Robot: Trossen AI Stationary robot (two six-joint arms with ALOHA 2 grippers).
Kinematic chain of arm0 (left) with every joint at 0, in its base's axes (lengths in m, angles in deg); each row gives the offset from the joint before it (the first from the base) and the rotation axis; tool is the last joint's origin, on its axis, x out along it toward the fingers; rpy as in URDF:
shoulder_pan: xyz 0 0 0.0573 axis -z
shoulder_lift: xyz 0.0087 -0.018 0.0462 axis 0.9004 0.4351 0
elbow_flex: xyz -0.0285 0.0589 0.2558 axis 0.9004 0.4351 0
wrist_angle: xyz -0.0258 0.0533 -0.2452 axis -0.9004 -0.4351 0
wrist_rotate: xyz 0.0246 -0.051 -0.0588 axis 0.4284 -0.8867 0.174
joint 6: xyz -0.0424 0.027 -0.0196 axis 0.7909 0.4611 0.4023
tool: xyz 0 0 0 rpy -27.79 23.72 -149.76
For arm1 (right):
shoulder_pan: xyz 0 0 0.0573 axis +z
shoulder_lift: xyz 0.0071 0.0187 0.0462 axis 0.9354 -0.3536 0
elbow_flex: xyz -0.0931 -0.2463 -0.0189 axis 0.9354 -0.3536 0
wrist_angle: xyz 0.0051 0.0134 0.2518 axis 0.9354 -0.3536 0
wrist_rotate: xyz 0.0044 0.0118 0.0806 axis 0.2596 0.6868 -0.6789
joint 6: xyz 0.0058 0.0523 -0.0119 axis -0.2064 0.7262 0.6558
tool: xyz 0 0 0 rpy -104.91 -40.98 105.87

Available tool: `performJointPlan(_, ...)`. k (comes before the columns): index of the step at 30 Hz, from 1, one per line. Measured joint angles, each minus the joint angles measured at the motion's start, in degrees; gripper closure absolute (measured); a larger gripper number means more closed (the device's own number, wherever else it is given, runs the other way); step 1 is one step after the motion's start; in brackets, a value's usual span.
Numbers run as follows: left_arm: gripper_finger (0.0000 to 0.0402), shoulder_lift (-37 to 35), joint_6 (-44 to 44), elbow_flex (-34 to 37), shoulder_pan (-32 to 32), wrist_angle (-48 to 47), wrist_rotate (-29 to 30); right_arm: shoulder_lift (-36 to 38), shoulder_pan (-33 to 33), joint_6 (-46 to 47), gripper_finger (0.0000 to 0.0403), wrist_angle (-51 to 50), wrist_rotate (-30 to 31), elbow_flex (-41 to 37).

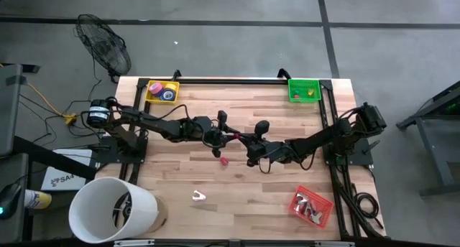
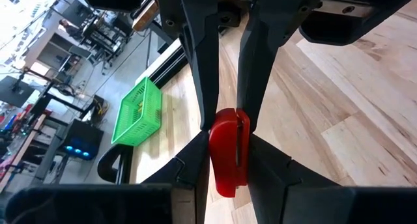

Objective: Pick and place Stapler, Stapler remover, tape
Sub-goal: Put the left red stapler into the green bin

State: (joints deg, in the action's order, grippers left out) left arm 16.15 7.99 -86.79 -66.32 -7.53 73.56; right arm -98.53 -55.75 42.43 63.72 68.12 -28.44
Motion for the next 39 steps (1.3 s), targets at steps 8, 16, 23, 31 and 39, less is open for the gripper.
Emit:
performJointPlan(8,0.0322,0.0,0.0,0.0,0.0,-0.4,1.5,0.2,0.4,0.1,0.0359,-0.4,0.1,0.0)
performJointPlan(16,0.0322,-0.1,-0.2,0.3,-0.3,-3.3,8.8,0.4,1.5,0.3,0.0372,-1.2,0.7,-0.2)
performJointPlan(23,0.0326,0.0,0.0,0.2,-0.2,-3.6,8.1,0.4,2.1,0.3,0.0400,-1.2,1.9,-0.2)
performJointPlan(31,0.0331,0.0,0.0,0.2,-0.2,-2.8,4.1,0.4,1.6,1.1,0.0371,-1.0,3.1,-0.1)
performJointPlan(39,0.0332,0.0,0.1,0.2,-0.2,-1.3,1.6,0.4,-0.7,4.8,0.0314,-1.0,-2.5,-0.1)
